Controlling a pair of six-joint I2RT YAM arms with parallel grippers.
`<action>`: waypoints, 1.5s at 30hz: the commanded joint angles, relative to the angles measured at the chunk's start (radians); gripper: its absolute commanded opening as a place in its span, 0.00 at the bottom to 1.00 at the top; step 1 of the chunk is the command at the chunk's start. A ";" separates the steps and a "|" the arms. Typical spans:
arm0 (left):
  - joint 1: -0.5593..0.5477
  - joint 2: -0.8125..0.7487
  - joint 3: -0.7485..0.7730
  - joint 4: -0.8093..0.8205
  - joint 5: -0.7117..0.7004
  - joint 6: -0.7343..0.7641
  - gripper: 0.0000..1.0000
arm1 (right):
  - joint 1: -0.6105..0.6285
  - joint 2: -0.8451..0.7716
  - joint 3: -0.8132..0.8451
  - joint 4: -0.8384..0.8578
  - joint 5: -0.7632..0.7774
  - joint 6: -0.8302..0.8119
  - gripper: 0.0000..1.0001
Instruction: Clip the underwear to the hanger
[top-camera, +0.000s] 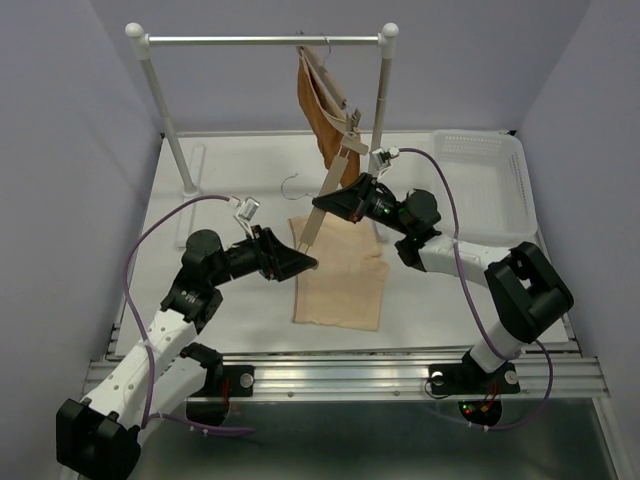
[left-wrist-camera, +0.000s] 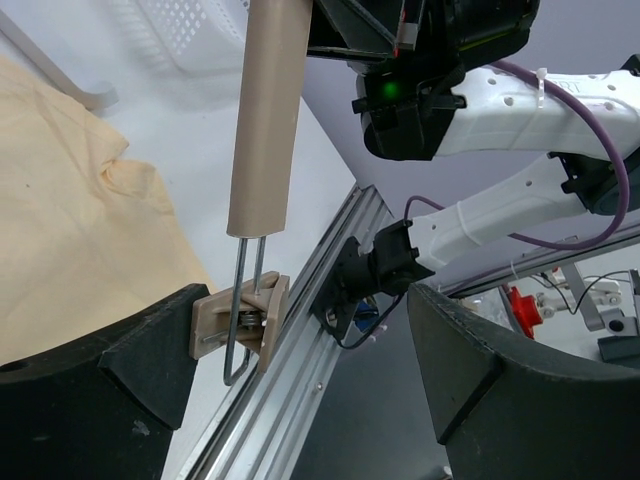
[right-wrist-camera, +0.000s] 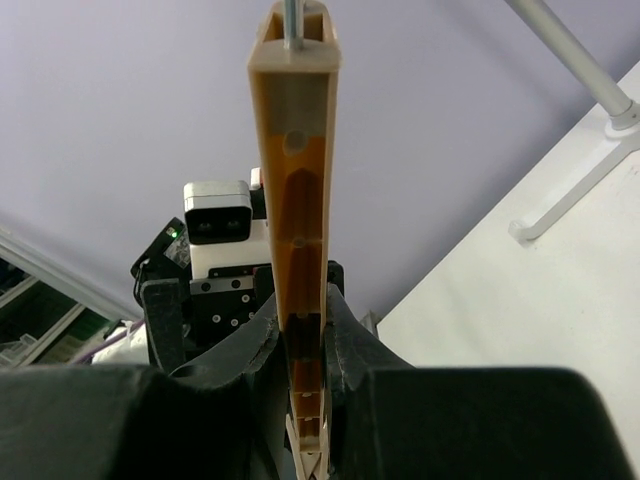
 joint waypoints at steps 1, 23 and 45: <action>-0.007 0.005 0.001 0.080 0.032 0.006 0.88 | 0.001 -0.027 0.028 0.019 0.070 -0.060 0.01; -0.009 -0.004 -0.022 0.111 0.026 -0.025 0.75 | 0.001 0.000 0.013 0.022 0.108 -0.068 0.01; -0.007 -0.065 -0.057 0.123 -0.080 -0.043 0.00 | 0.001 -0.038 -0.023 -0.067 0.128 -0.100 0.01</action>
